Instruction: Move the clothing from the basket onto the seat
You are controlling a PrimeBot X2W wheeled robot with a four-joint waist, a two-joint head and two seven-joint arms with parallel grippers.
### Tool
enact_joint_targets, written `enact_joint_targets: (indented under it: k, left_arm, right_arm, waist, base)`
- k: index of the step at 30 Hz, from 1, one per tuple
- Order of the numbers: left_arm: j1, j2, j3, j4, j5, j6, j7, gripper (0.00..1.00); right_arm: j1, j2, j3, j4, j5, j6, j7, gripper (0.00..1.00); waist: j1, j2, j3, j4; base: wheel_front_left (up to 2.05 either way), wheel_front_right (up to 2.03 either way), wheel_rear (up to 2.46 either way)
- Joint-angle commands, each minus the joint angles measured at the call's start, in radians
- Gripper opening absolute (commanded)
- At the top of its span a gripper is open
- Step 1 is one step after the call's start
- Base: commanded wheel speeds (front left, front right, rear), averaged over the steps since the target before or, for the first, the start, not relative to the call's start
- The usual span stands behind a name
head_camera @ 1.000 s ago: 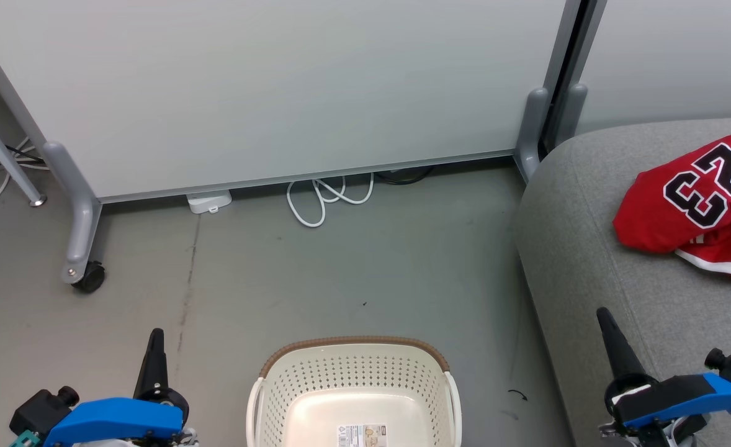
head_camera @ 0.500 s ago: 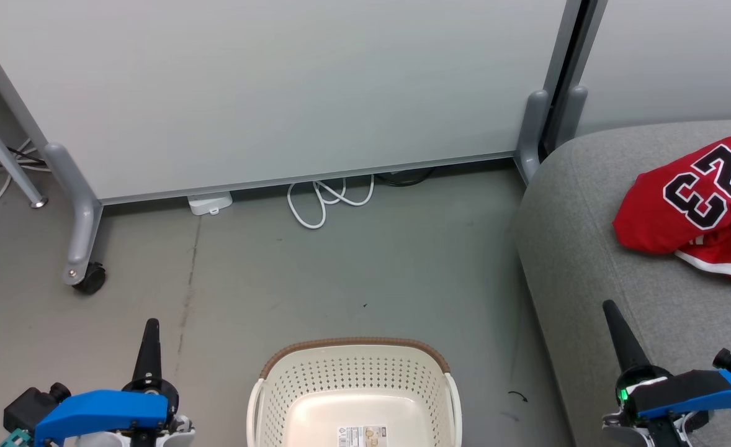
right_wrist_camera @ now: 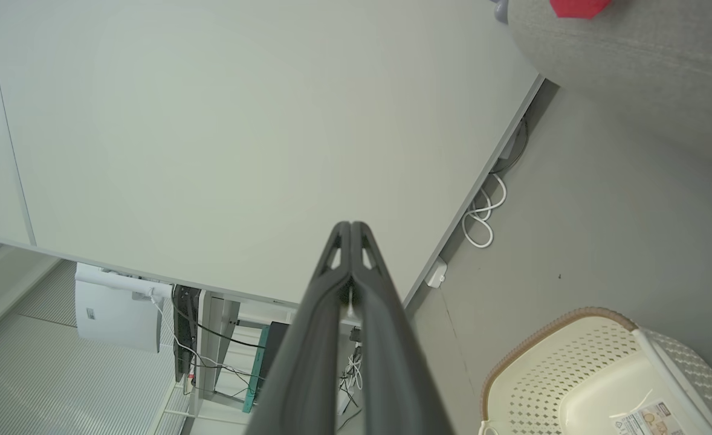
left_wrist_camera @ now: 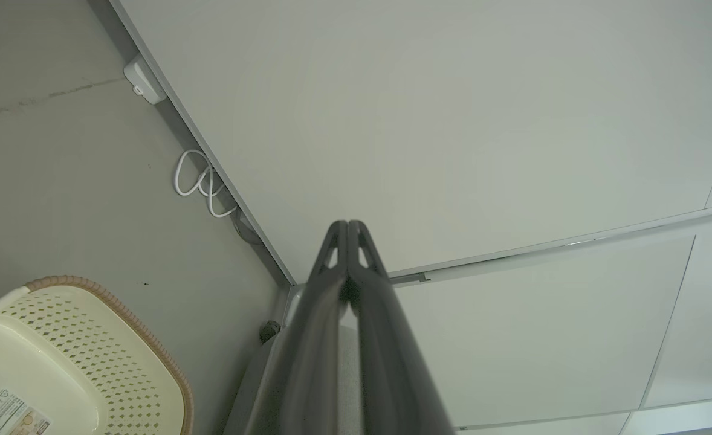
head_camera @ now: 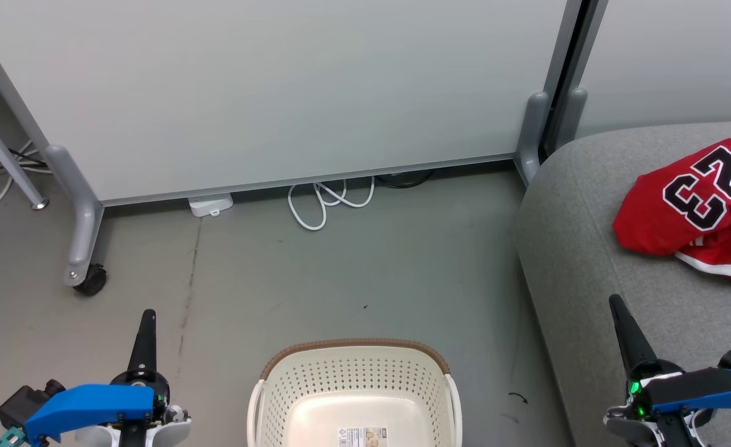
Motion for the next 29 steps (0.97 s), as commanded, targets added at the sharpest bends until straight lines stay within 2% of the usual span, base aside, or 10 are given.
enact_joint_targets:
  k: [1, 29]
  left_arm:
    - [-0.020, 0.000, 0.010, -0.012, -0.024, -0.002, 0.008, 0.00]
    - [-0.035, -0.011, 0.043, -0.042, -0.212, -0.003, 0.063, 0.00]
  right_arm:
    - [-0.021, -0.002, -0.004, -0.003, 0.029, 0.001, 0.003, 0.00]
    - [-0.032, -0.003, -0.020, 0.002, 0.248, 0.001, 0.018, 0.00]
  waist:
    - [0.0000, 0.0000, -0.001, 0.000]
    - [0.0000, 0.0000, -0.008, 0.002]
  base:
    - [0.00, 0.00, 0.00]
    - [0.00, 0.00, 0.00]
